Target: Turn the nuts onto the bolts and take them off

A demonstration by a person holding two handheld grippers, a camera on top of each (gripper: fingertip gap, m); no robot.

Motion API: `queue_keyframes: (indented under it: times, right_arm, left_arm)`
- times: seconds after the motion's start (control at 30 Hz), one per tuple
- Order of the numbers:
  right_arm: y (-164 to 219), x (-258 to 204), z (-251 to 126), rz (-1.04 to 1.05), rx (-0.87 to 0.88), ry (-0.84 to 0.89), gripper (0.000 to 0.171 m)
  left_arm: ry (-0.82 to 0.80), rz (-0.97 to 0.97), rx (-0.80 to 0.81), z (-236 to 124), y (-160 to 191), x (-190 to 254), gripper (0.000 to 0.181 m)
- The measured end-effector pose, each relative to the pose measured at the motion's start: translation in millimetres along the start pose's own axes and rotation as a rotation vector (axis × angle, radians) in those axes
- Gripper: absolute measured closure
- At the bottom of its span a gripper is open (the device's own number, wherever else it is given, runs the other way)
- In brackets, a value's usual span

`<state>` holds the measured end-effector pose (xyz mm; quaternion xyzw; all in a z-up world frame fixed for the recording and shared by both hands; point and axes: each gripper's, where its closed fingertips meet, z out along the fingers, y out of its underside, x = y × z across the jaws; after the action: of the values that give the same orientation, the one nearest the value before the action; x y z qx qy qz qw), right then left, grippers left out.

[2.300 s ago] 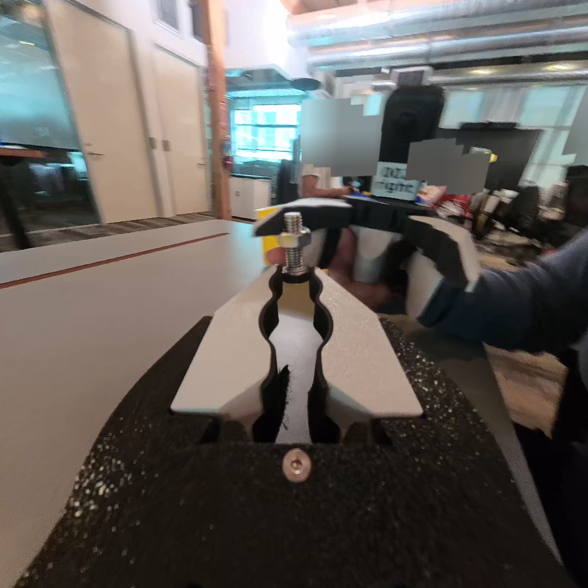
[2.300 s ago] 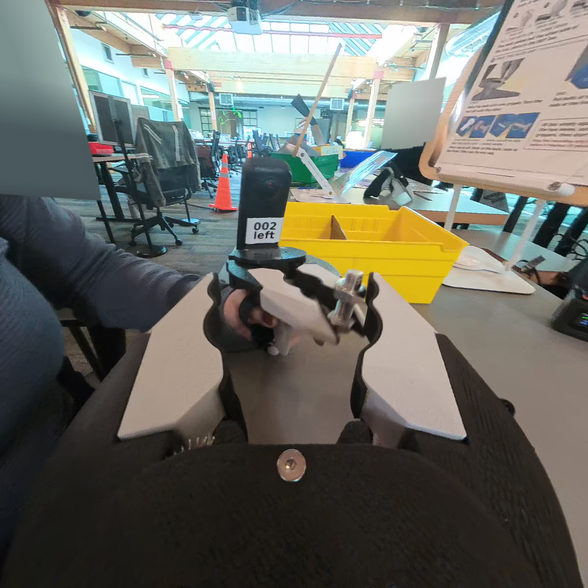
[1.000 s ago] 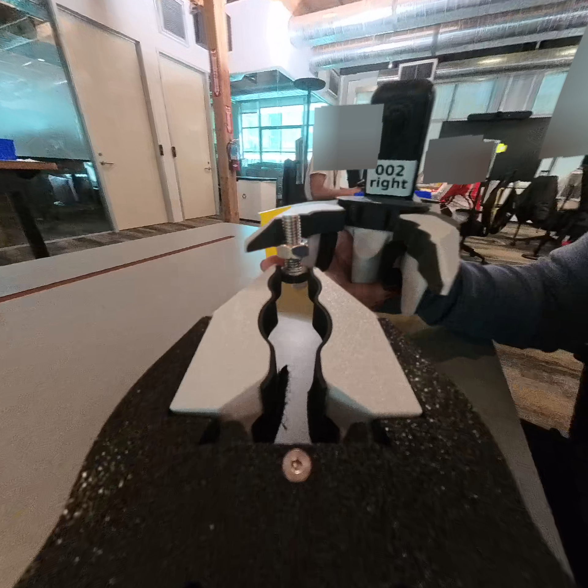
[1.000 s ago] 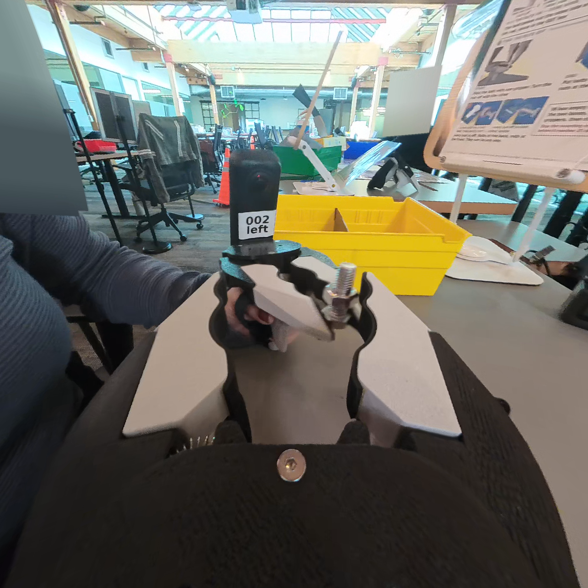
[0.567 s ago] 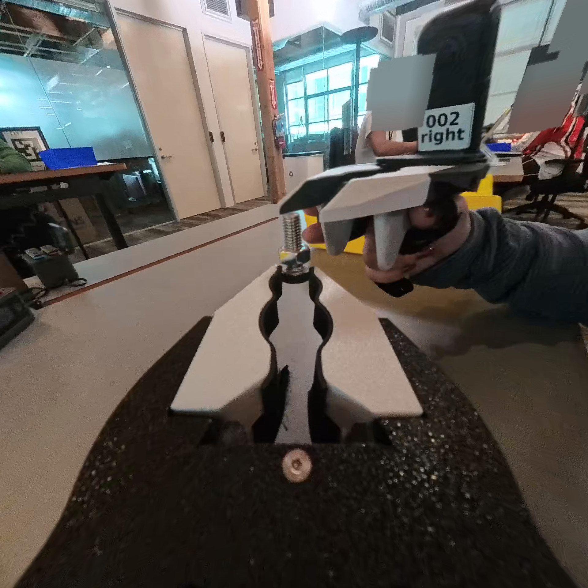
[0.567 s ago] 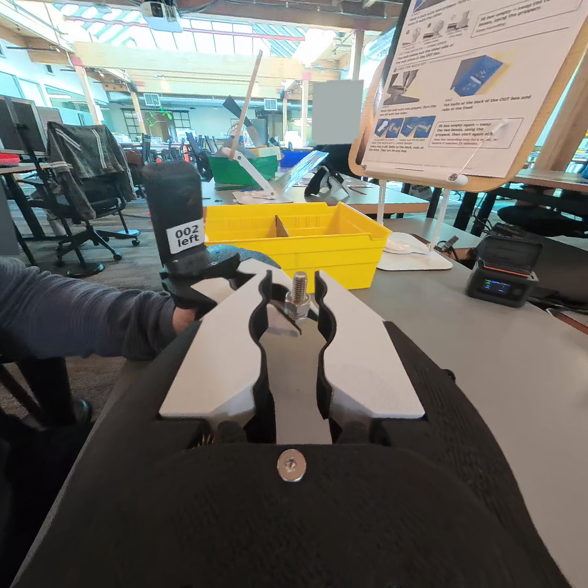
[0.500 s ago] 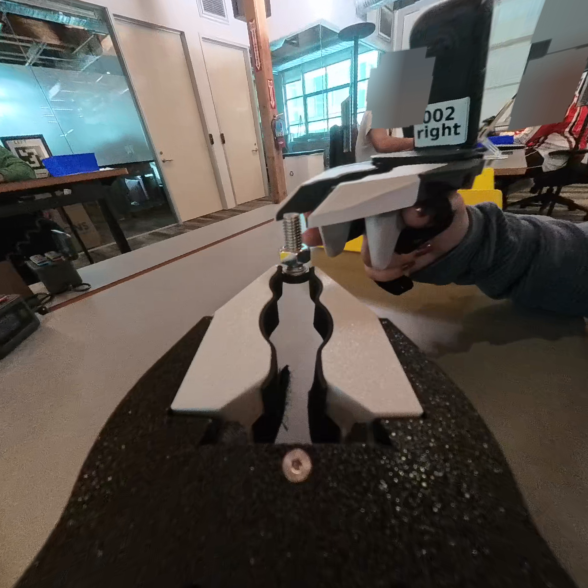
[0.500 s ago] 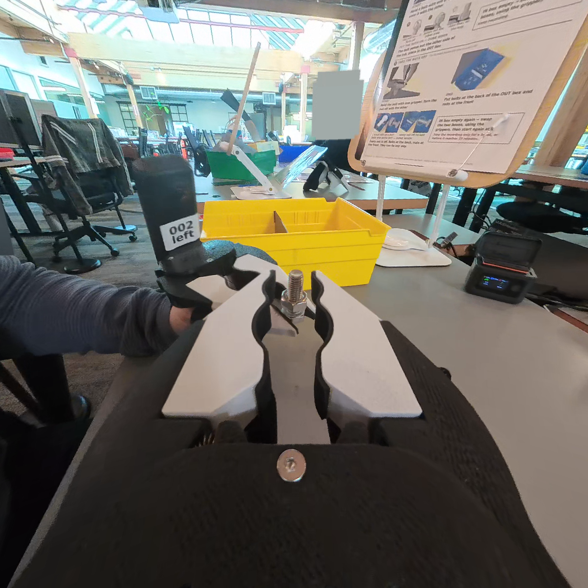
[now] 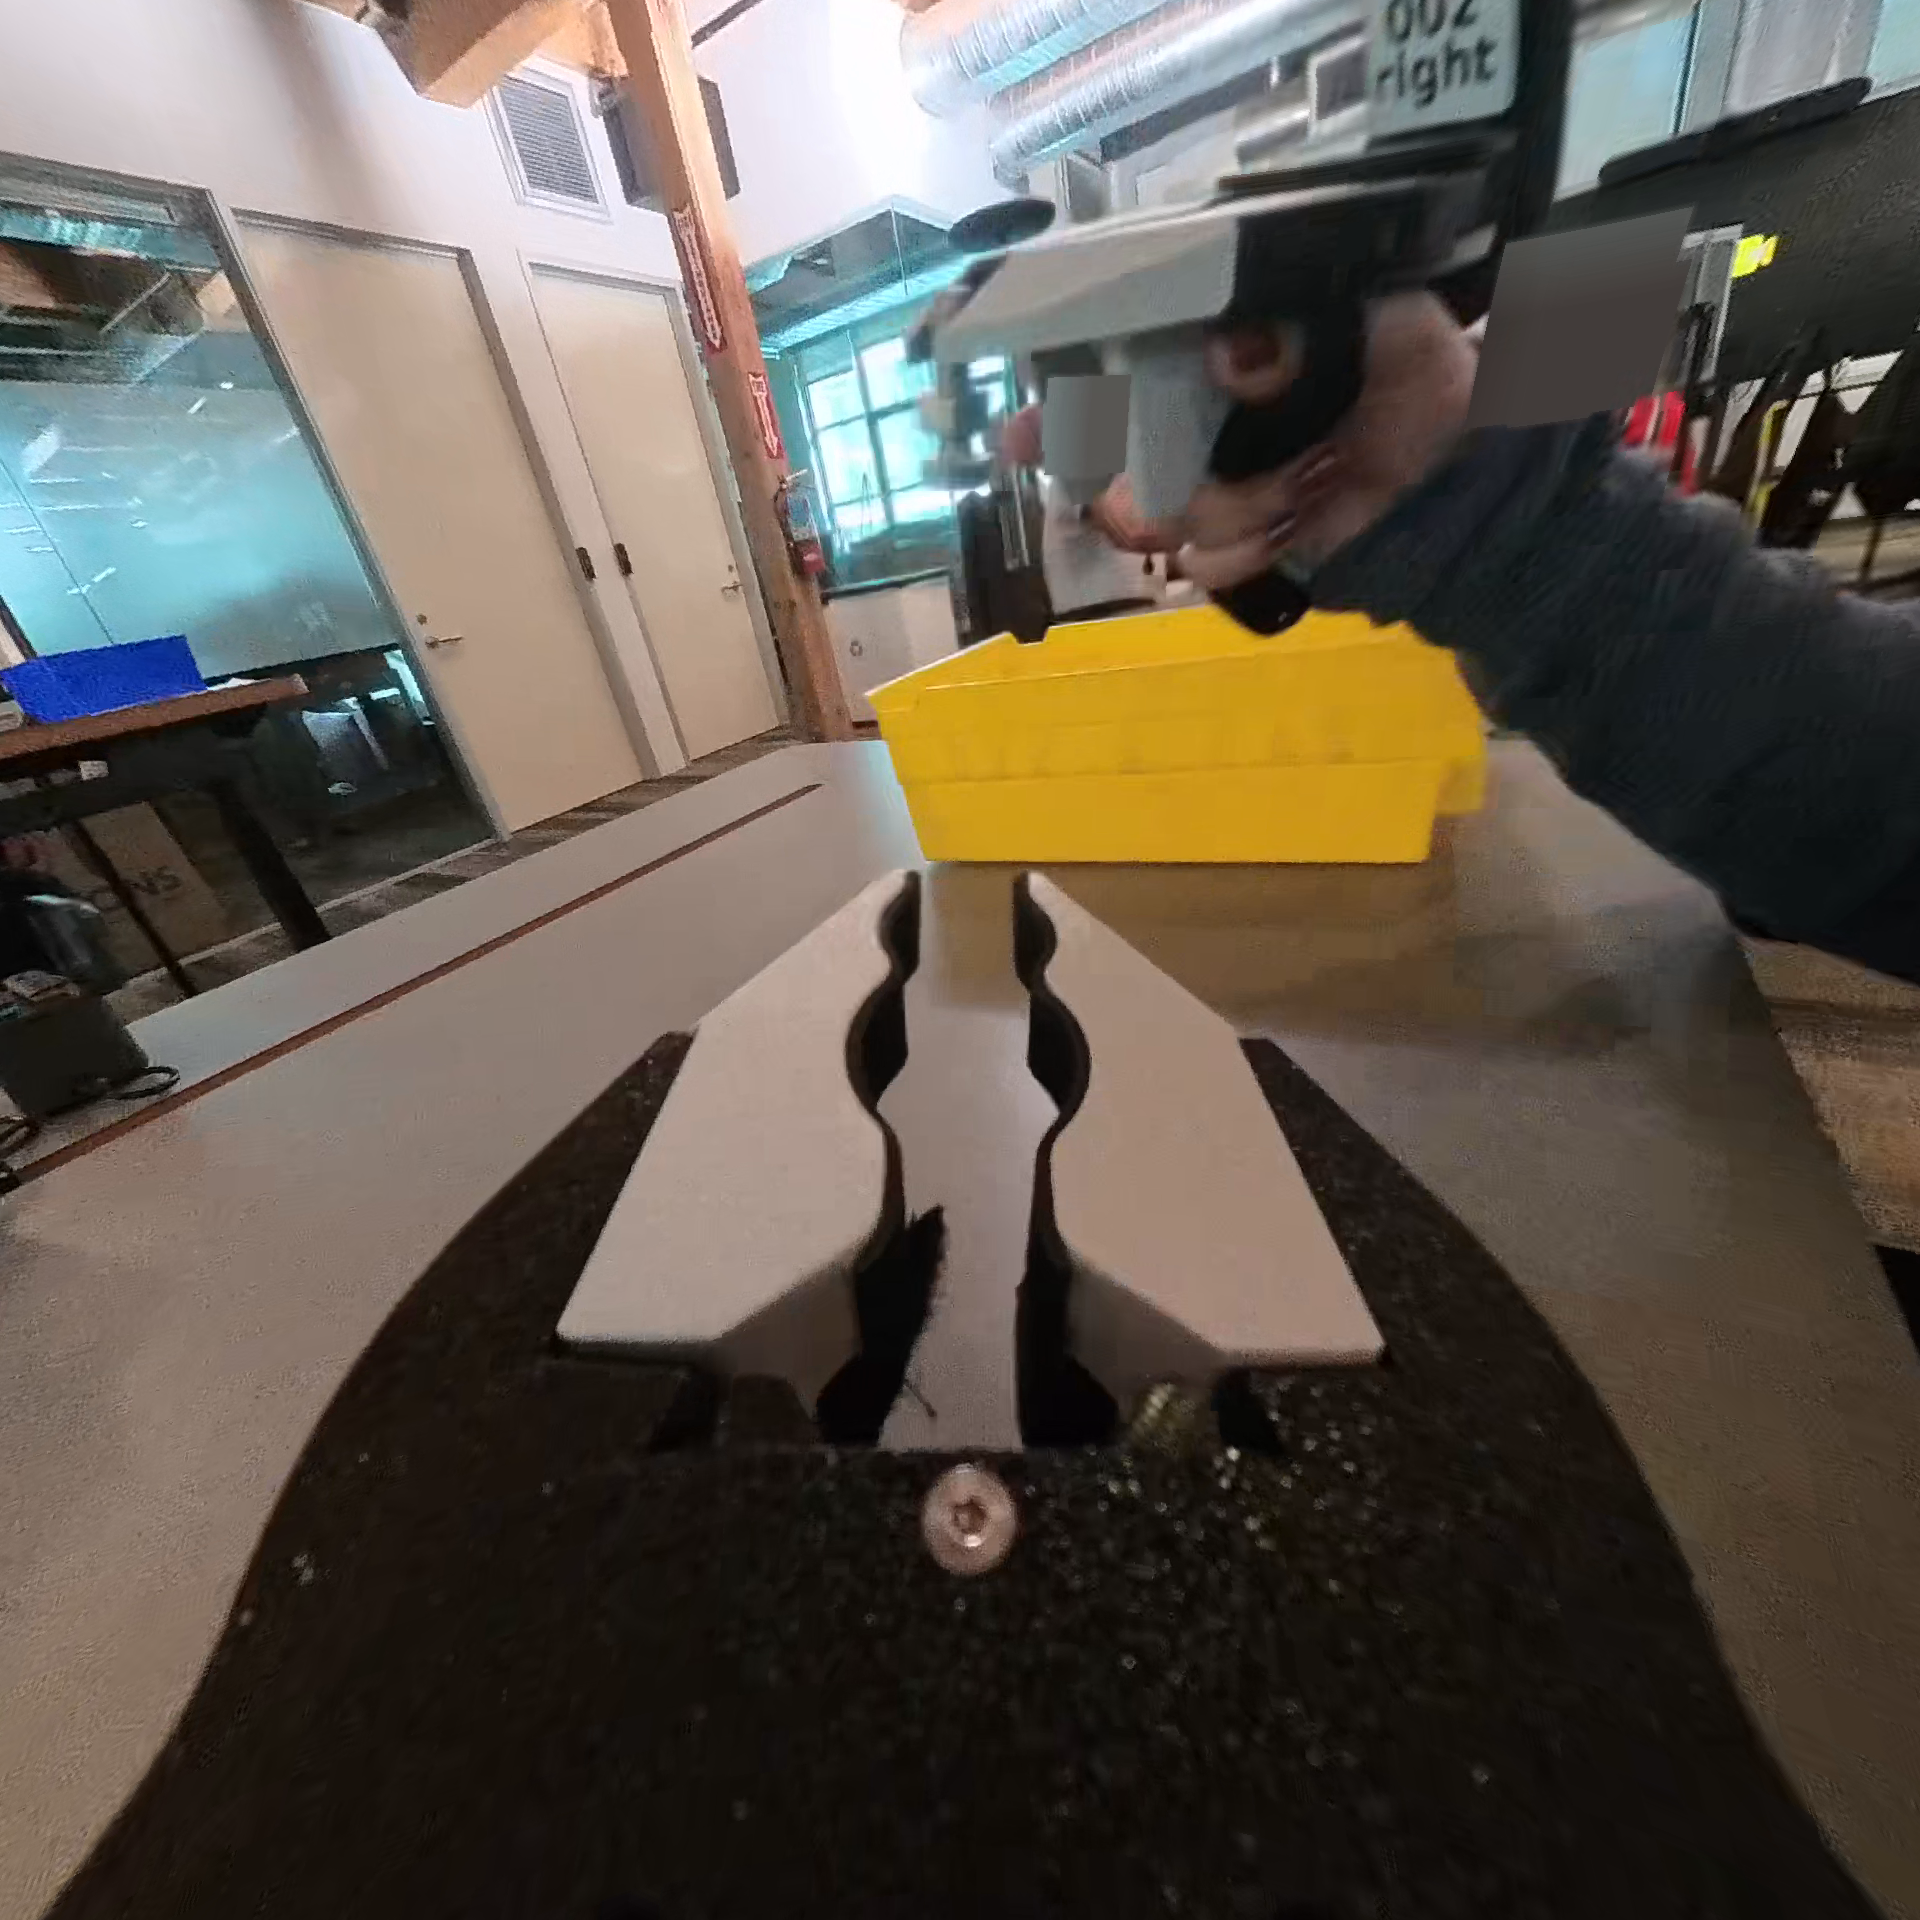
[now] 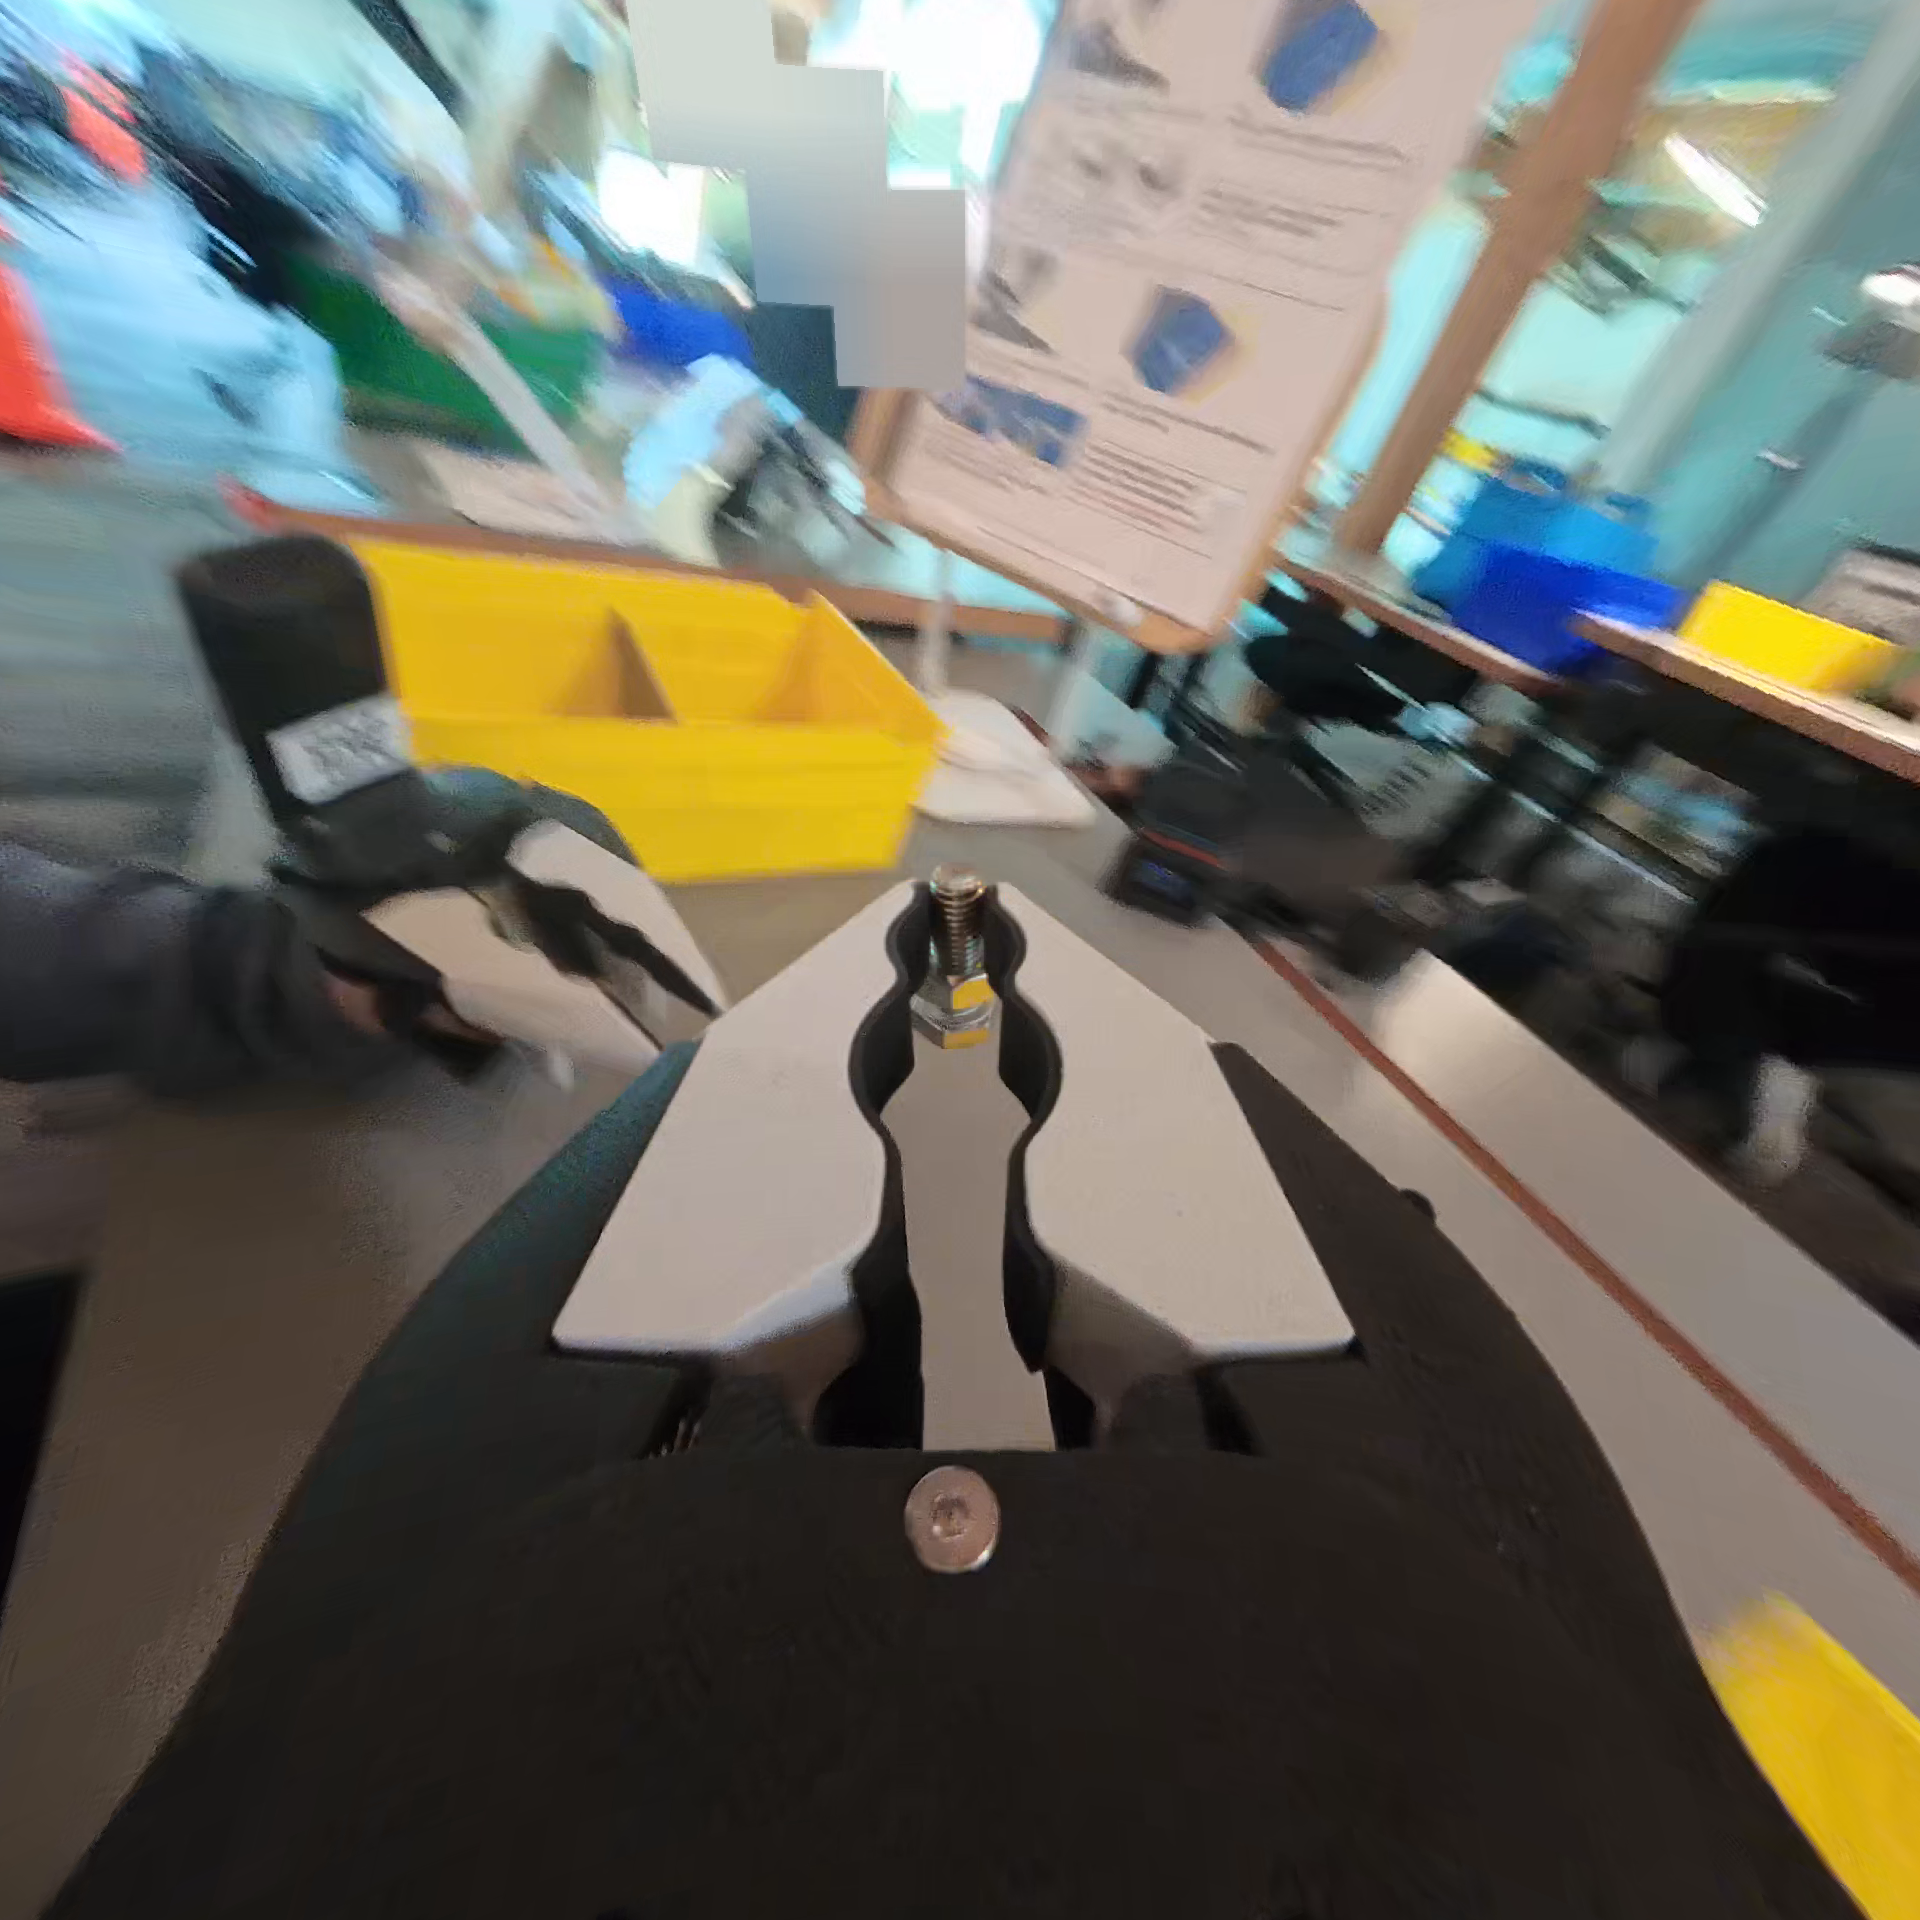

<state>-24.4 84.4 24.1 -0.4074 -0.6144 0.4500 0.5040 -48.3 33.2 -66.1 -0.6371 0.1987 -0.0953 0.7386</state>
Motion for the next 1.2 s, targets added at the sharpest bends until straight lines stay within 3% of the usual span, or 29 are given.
queue_keyframes:
  times: [0.1,0.2,0.3,0.4,0.53,0.6,0.67,0.73,0.83,0.9,0.97,1.03,1.13,1.2]
  right_arm:
    - [14.8,61.9,-77.9,-0.034,-0.302,0.338,0.163]
    - [62.4,113.4,-177.9,0.100,-0.648,0.667,0.163]
    - [142.0,110.5,-246.9,0.381,-1.017,0.652,0.163]
    - [204.7,97.9,-285.2,0.518,-1.307,0.522,0.163]
    - [243.7,93.4,-288.0,0.594,-1.369,0.408,0.162]
    - [247.8,100.2,-287.0,0.540,-1.367,0.431,0.147]
    - [225.6,118.9,-281.3,0.400,-1.277,0.560,0.147]
    - [179.0,131.3,-259.0,0.270,-1.061,0.683,0.148]
    - [77.9,129.9,-202.2,0.101,-0.549,0.821,0.153]
    - [14.1,102.0,-152.7,0.026,-0.167,0.755,0.157]
    - [-31.3,87.0,-128.2,0.001,0.199,0.808,0.164]
    - [-42.3,78.3,-103.2,-0.032,0.418,0.836,0.168]
    - [2.3,83.7,-33.0,-0.067,0.351,0.763,0.169]
    - [38.2,90.2,-5.9,-0.062,0.303,0.761,0.169]
  left_arm:
    - [-0.048,-0.030,0.033,-4.2,-4.3,-10.1,0.176]
    - [-0.136,-0.062,0.034,-7.4,-3.4,-26.1,0.178]
    - [-0.157,-0.077,0.035,-8.6,-3.1,-30.7,0.180]
    - [-0.165,-0.068,0.026,-8.2,-2.0,-31.1,0.181]
    - [-0.161,-0.045,0.007,-6.3,0.5,-28.8,0.181]
    - [-0.162,-0.034,-0.004,-6.0,1.8,-28.0,0.181]
    - [-0.170,-0.034,-0.021,-5.9,3.8,-28.9,0.180]
    - [-0.176,-0.038,-0.028,-5.7,4.9,-30.2,0.180]
    - [-0.179,-0.043,-0.032,-5.5,5.6,-31.1,0.181]
    - [-0.184,-0.039,-0.028,-6.4,5.0,-31.6,0.181]
    - [-0.188,-0.035,-0.026,-7.9,4.6,-31.9,0.181]
    - [-0.202,-0.032,-0.020,-9.8,3.5,-33.8,0.181]
    - [-0.212,-0.038,-0.015,-11.9,3.1,-36.2,0.181]
    - [-0.219,-0.041,-0.010,-13.8,2.4,-37.9,0.181]
